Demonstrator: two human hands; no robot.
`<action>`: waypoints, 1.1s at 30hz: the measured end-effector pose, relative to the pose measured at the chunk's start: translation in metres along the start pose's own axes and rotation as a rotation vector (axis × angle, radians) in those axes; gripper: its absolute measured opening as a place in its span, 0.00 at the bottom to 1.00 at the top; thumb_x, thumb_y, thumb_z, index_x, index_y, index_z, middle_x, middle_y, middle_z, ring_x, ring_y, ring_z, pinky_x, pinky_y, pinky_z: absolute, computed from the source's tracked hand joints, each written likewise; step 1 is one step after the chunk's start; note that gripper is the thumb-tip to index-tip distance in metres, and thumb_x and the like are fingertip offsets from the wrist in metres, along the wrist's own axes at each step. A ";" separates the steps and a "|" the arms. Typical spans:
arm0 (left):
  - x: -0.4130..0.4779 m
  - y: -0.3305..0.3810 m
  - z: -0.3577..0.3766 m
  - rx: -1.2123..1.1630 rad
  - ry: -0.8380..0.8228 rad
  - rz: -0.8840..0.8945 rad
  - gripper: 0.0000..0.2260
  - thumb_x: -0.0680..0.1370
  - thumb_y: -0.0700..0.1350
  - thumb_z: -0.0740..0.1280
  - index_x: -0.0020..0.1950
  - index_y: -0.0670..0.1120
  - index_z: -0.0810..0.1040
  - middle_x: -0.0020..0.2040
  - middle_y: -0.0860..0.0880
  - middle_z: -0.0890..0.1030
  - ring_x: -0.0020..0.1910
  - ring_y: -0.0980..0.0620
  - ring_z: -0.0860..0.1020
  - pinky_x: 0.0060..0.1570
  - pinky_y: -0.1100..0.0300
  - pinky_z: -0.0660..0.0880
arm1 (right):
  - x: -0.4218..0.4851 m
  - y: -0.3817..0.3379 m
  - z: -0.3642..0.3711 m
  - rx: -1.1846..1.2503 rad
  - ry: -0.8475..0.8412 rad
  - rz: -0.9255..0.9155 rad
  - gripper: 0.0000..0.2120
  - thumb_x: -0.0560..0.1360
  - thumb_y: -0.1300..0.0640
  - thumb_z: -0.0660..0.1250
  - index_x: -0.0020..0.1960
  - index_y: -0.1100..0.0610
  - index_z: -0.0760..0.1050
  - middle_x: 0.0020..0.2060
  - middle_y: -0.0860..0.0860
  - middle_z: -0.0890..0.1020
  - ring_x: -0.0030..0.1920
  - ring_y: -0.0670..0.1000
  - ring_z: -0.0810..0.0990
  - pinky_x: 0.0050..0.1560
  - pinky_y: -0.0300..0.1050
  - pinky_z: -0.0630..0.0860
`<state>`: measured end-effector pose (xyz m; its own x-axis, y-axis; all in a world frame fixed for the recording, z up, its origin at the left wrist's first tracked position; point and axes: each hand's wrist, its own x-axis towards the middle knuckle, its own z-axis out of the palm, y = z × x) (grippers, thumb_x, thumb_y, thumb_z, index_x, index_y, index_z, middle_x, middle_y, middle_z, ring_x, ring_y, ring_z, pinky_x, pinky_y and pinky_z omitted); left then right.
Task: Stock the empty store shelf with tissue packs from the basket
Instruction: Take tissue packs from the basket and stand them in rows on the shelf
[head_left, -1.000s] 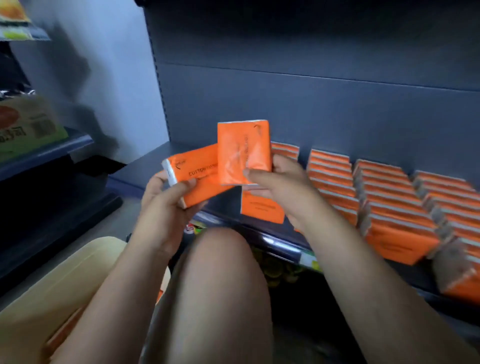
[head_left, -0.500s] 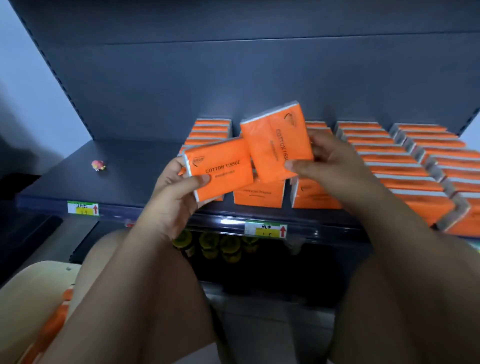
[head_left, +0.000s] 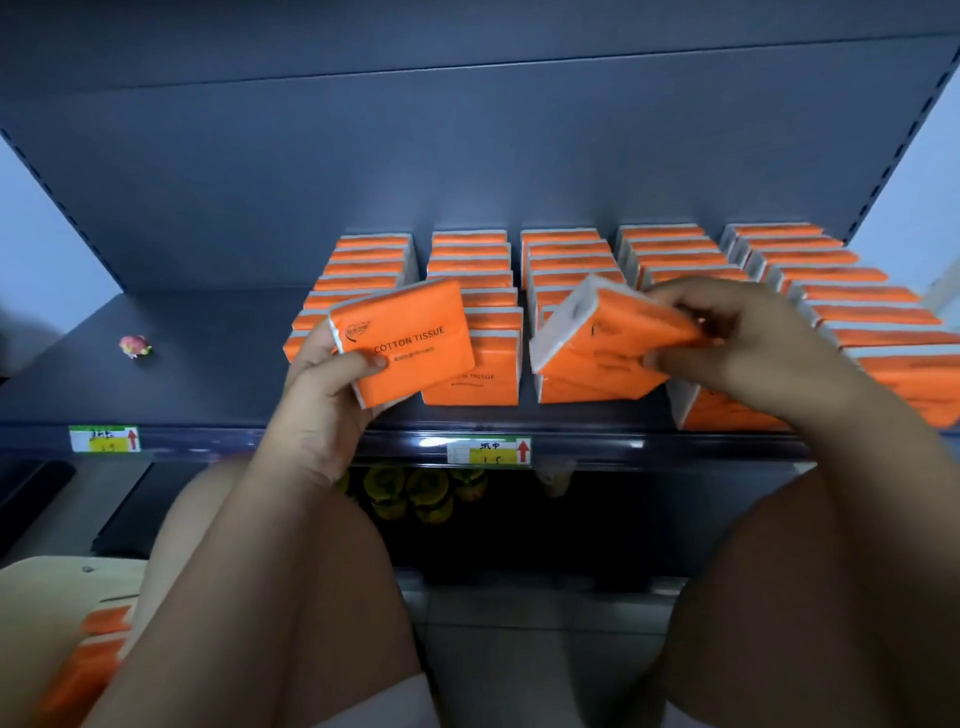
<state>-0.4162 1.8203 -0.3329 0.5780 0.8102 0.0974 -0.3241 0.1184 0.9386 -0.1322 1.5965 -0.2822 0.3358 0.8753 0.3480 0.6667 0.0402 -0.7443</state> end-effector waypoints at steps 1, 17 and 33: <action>0.000 -0.001 0.002 0.008 -0.006 0.002 0.25 0.74 0.32 0.61 0.71 0.41 0.75 0.61 0.42 0.81 0.61 0.40 0.81 0.49 0.46 0.82 | -0.005 0.002 -0.001 -0.068 -0.006 0.007 0.23 0.67 0.68 0.80 0.53 0.43 0.82 0.51 0.48 0.86 0.51 0.45 0.82 0.56 0.39 0.76; -0.004 -0.012 0.031 0.205 -0.119 0.075 0.18 0.69 0.34 0.66 0.57 0.45 0.80 0.48 0.46 0.82 0.52 0.46 0.80 0.56 0.46 0.76 | -0.016 0.024 0.034 -0.839 0.056 -0.032 0.26 0.63 0.49 0.81 0.59 0.47 0.78 0.45 0.51 0.83 0.53 0.59 0.79 0.55 0.56 0.72; -0.009 -0.014 0.032 0.251 -0.068 0.059 0.22 0.76 0.27 0.66 0.64 0.47 0.72 0.50 0.51 0.86 0.54 0.49 0.84 0.53 0.47 0.80 | -0.016 0.019 0.045 -0.872 0.119 -0.138 0.30 0.66 0.55 0.80 0.68 0.53 0.79 0.60 0.54 0.79 0.61 0.61 0.76 0.59 0.61 0.73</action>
<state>-0.3928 1.7928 -0.3359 0.6157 0.7698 0.1681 -0.1679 -0.0803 0.9825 -0.1549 1.6045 -0.3272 0.2494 0.8318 0.4959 0.9593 -0.2821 -0.0093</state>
